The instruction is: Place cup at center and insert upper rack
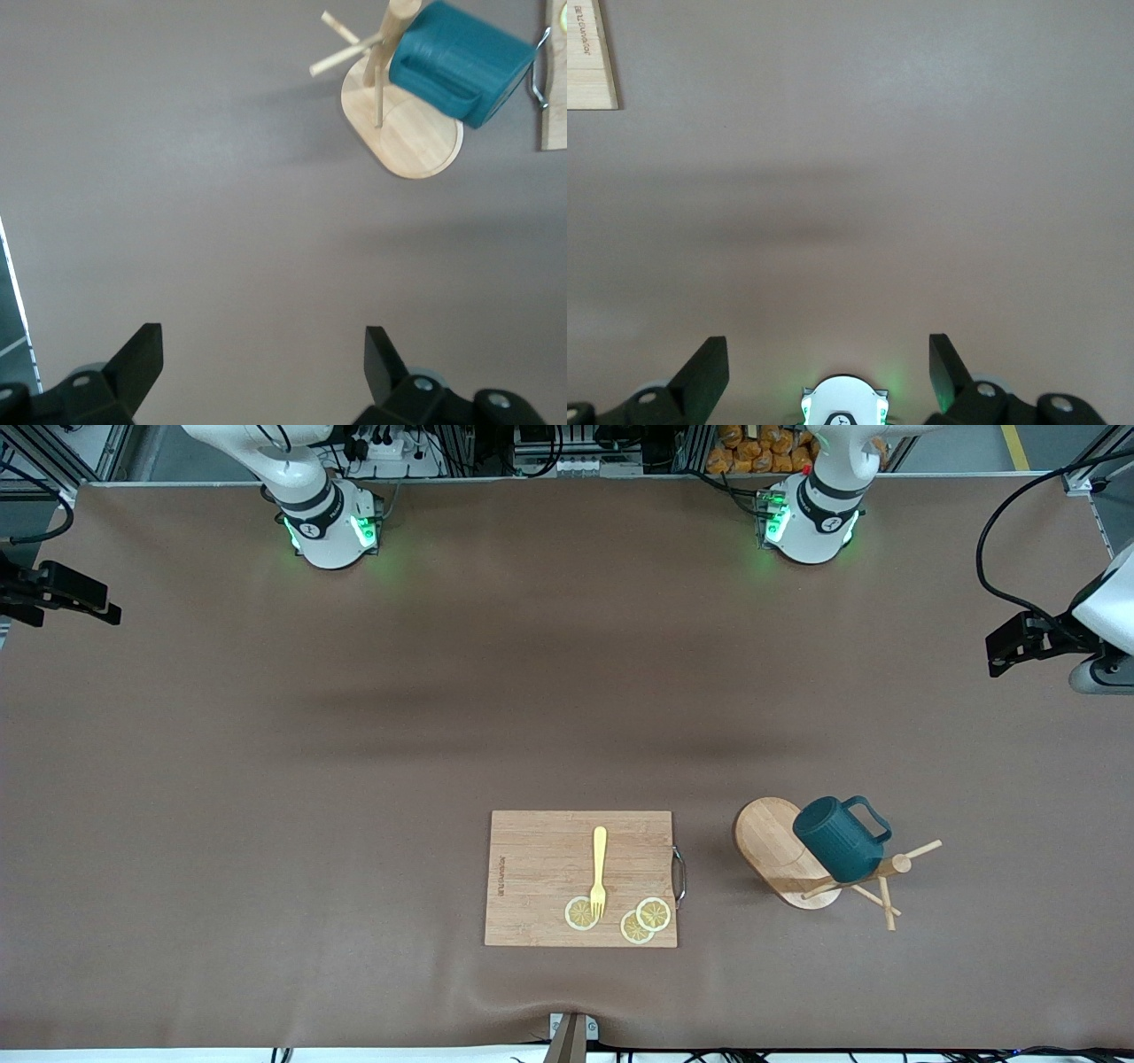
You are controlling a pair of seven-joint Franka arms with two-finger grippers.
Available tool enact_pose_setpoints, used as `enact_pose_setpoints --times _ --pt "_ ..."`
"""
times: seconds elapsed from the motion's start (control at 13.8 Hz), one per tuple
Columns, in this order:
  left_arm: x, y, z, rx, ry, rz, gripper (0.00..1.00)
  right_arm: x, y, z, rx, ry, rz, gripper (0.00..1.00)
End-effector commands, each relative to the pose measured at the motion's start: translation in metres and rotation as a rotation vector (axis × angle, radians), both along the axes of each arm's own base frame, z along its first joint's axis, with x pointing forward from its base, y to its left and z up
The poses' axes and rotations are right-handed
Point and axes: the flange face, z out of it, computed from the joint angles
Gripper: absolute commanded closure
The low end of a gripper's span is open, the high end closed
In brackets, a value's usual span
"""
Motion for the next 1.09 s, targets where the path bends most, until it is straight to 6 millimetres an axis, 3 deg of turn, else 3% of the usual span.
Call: enact_pose_setpoints --times 0.0,0.65,1.02 --pt "0.000 0.006 0.011 -0.009 0.013 0.005 0.00 -0.002 0.011 0.007 -0.018 -0.010 0.008 0.00" --pt "0.000 0.009 -0.001 -0.010 0.063 0.008 0.00 -0.002 0.004 0.008 -0.019 -0.016 -0.003 0.00" --pt "-0.005 -0.005 0.002 -0.103 0.070 0.052 0.00 -0.002 0.004 0.009 -0.018 -0.019 -0.004 0.00"
